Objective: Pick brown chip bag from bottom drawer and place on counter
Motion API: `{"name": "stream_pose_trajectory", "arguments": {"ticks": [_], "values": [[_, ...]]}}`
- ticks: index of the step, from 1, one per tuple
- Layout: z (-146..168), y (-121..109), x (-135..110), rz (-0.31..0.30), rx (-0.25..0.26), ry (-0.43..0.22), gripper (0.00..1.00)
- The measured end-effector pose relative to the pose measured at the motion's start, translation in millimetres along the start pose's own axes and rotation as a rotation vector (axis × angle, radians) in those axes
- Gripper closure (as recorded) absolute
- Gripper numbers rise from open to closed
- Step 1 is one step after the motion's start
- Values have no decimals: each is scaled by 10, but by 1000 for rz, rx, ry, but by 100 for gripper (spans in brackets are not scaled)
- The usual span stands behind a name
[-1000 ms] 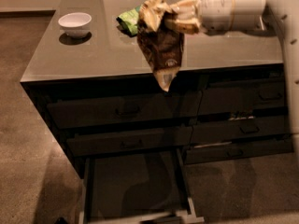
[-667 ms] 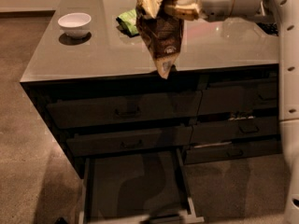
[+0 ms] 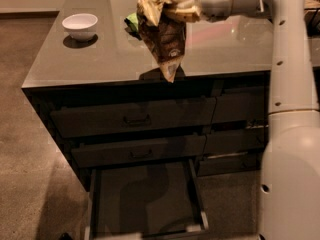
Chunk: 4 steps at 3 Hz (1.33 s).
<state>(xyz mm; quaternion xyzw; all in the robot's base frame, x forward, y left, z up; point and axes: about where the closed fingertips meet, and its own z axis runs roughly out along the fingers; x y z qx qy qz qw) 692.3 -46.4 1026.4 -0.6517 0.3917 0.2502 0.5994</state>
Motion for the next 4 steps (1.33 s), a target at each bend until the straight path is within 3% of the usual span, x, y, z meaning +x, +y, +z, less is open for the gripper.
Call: {"name": "stream_pose_trajectory", "arguments": {"ticks": [1, 3, 4], "values": [[-34, -24, 420, 21, 4, 81, 100], [-143, -92, 895, 23, 13, 266, 100], [-102, -92, 1012, 57, -2, 319, 84]]}}
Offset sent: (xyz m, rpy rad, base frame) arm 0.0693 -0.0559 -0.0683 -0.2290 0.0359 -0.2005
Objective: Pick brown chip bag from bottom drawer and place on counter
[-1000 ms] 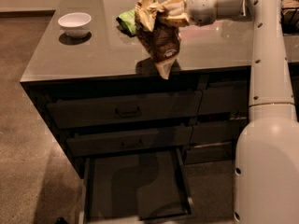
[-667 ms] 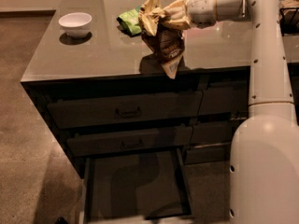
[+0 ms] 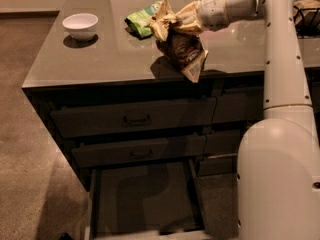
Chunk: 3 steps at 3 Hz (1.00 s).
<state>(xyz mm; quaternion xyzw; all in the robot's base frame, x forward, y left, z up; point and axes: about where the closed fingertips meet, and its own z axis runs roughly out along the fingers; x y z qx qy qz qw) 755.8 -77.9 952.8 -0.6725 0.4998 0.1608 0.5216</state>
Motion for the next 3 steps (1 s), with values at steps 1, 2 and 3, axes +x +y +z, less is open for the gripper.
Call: {"name": "stream_pose_trajectory", "arguments": {"ticks": [1, 2, 3], "values": [[41, -10, -2, 1, 1, -4, 60], [85, -17, -3, 1, 1, -7, 37], [130, -22, -6, 2, 1, -10, 14]]}}
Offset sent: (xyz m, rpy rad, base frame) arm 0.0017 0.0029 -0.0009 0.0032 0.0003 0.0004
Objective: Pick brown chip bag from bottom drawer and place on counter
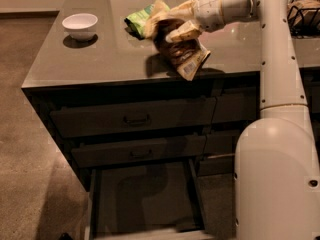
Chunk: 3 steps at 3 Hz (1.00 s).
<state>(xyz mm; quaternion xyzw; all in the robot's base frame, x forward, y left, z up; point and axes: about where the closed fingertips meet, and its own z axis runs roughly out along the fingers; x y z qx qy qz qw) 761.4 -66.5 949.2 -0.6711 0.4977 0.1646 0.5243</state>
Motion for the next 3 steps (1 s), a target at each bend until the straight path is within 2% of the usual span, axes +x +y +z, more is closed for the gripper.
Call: {"name": "stream_pose_trajectory", "arguments": {"ticks": [1, 2, 3], "values": [[4, -31, -71, -13, 6, 0, 0], [-100, -102, -268, -50, 26, 8, 0], [-423, -227, -517, -56, 92, 98, 0]]}}
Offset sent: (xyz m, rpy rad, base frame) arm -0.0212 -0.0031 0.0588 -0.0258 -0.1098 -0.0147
